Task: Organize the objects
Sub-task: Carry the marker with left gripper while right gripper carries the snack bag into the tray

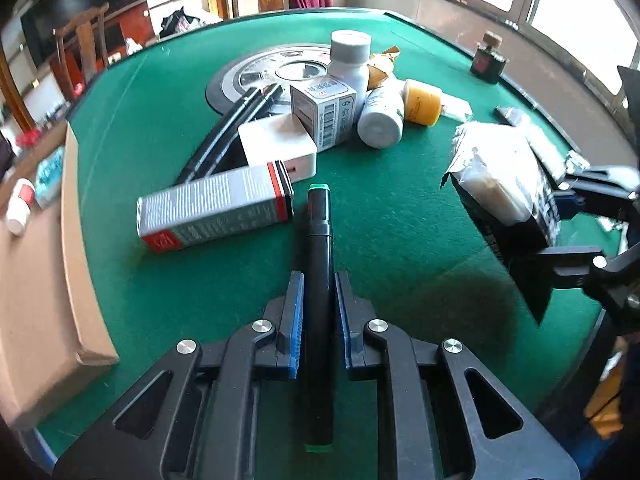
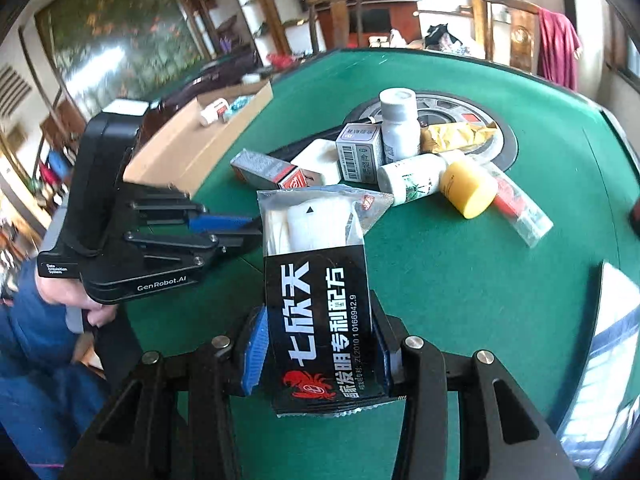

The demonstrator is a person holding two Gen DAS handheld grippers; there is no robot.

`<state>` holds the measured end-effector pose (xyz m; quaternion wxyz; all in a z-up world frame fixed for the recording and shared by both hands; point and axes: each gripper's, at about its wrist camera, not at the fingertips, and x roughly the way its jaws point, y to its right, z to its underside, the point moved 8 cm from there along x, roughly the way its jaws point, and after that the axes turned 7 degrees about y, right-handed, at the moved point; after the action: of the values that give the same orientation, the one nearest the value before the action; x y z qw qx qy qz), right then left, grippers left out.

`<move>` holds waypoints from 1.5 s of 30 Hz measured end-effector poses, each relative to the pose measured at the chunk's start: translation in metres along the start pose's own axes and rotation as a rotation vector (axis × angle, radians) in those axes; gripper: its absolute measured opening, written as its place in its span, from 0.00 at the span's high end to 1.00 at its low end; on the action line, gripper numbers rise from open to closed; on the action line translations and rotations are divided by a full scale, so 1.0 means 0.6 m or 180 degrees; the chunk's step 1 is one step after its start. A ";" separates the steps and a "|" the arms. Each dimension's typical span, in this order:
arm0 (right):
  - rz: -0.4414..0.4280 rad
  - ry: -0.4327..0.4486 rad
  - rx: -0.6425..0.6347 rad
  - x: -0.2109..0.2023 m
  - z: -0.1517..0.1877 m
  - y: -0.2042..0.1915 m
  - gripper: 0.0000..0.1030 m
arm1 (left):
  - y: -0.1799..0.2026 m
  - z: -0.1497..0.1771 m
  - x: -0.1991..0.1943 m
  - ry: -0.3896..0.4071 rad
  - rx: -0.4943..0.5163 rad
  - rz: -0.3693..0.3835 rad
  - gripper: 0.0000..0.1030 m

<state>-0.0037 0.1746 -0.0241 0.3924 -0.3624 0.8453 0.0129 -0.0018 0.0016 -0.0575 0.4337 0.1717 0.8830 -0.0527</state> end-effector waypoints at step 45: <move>-0.0319 -0.0269 0.0219 0.275 -0.251 -0.277 0.58 | -0.417 0.012 -0.202 0.0592 -0.1431 -0.0290 0.86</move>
<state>-0.0693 -0.0936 0.0126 0.4401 -0.3897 0.8087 -0.0205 -0.0152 -0.2654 0.0193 0.3750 0.0349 0.9155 0.1416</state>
